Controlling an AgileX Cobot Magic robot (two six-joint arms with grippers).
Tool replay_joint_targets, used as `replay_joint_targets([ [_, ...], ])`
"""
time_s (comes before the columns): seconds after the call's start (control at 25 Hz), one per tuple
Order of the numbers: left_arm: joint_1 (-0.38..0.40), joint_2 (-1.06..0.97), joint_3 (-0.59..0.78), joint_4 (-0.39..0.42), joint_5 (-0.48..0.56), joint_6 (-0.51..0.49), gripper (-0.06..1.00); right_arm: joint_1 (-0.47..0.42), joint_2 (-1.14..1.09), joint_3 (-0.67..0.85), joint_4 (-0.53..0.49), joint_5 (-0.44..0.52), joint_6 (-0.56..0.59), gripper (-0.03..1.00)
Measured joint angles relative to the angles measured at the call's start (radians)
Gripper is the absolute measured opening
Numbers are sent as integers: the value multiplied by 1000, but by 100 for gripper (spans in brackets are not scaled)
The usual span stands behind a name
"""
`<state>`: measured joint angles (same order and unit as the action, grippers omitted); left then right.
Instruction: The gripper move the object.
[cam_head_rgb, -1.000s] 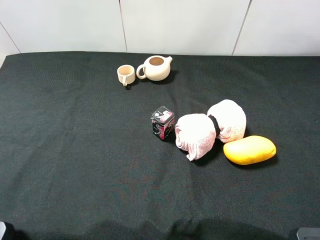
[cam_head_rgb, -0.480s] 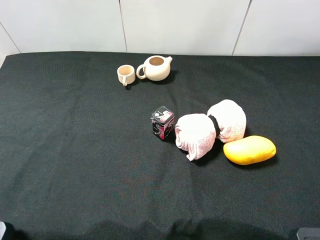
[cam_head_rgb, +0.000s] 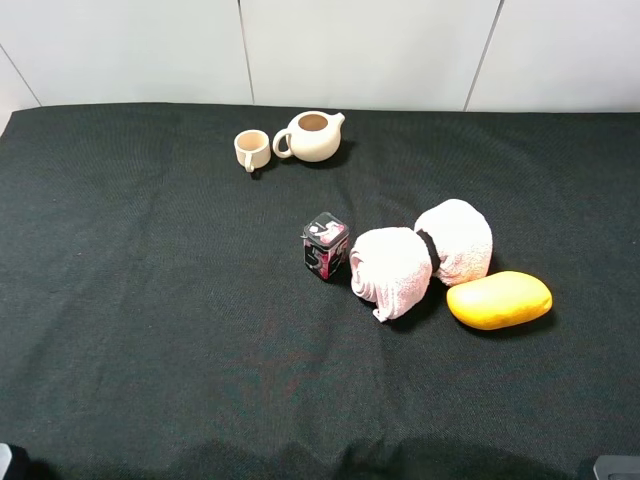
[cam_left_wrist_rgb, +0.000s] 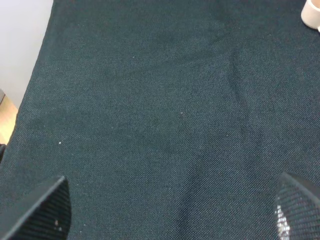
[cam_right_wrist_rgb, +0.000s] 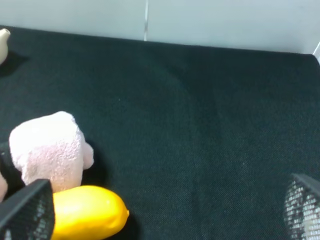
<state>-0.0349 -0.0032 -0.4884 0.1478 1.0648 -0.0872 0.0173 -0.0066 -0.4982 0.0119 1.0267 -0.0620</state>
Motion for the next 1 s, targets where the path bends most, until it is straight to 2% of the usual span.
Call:
replay_joint_targets([
  [1.0,0,0,0,0,0,0,85,0,0,0,-4,-2,3,69],
])
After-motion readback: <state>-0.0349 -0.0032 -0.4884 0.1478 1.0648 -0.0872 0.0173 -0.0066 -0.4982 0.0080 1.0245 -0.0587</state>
